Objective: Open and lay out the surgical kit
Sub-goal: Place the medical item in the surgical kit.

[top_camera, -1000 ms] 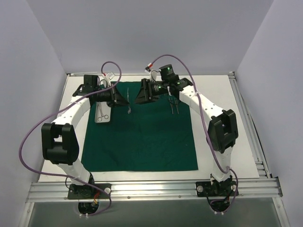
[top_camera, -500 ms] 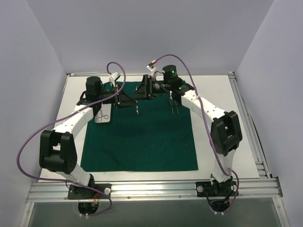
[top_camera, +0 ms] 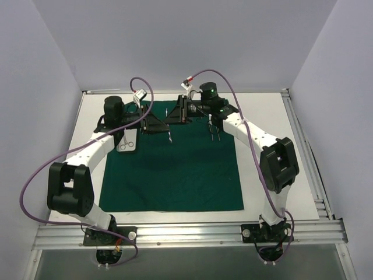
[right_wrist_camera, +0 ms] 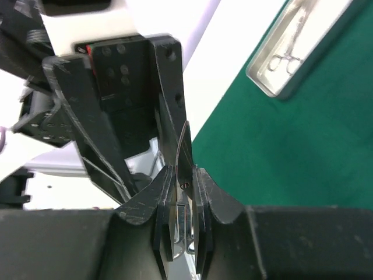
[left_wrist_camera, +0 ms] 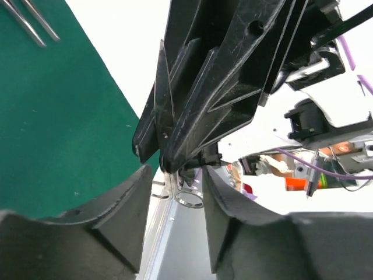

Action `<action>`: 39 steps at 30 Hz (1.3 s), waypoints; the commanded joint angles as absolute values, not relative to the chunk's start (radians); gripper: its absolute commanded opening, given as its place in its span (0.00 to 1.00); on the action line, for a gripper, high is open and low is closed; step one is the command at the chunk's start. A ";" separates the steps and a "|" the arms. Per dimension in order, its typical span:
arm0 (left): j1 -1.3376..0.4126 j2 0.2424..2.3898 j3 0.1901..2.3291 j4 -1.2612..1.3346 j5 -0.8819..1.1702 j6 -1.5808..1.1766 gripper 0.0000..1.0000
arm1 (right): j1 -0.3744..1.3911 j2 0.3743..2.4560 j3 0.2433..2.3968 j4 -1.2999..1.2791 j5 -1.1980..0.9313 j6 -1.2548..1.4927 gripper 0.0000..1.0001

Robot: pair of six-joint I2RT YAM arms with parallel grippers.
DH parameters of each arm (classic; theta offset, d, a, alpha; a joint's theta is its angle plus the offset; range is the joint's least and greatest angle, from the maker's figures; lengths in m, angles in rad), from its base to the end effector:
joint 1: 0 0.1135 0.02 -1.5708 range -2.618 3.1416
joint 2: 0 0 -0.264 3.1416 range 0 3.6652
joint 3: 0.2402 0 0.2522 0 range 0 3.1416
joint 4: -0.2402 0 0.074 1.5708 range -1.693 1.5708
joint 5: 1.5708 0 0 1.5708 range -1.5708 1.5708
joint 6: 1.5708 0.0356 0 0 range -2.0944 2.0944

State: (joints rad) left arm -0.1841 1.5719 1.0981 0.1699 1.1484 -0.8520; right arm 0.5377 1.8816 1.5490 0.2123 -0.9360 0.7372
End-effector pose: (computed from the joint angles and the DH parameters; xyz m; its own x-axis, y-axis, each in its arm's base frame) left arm 0.3383 -0.0960 0.2926 -0.8941 -0.1473 -0.4229 0.3914 0.2017 -0.8978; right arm 0.3686 0.2532 0.3302 -0.7420 0.0217 -0.6700 -0.6639 0.1153 0.7389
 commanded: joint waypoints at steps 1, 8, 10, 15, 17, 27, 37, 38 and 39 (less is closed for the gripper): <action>-0.155 1.513 1.118 0.088 1.103 -0.749 0.52 | 0.540 1.868 1.646 0.082 -0.875 0.640 0.00; -0.098 1.522 1.316 -0.562 0.711 -0.342 0.56 | 0.548 2.035 1.978 -0.431 -0.438 0.428 0.00; -0.088 1.558 1.389 -0.725 0.581 -0.290 0.54 | 0.546 2.115 2.097 -0.568 -0.261 0.414 0.00; -0.051 1.601 1.414 -0.809 0.394 -0.288 0.52 | 0.546 2.276 2.279 -0.762 0.033 0.411 0.00; -0.049 1.598 1.407 -0.796 0.394 -0.293 0.52 | 0.546 2.312 2.284 -0.775 0.084 0.414 0.00; -0.040 1.646 1.443 -0.822 0.379 -0.273 0.52 | 0.523 2.480 2.356 -0.837 0.290 0.400 0.00; -0.038 1.696 1.486 -0.830 0.394 -0.279 0.51 | 0.485 2.549 2.439 -0.827 0.262 0.393 0.00; -0.037 1.698 1.494 -0.834 0.394 -0.279 0.51 | 0.483 2.553 2.441 -0.825 0.259 0.391 0.00; -0.038 1.707 1.499 -0.838 0.393 -0.279 0.51 | 0.483 2.562 2.445 -0.822 0.253 0.391 0.00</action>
State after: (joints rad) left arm -0.0437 1.6932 1.4399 -0.8211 0.3927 -0.2943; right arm 0.4900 2.5370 2.3966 -0.7883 0.2287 0.3939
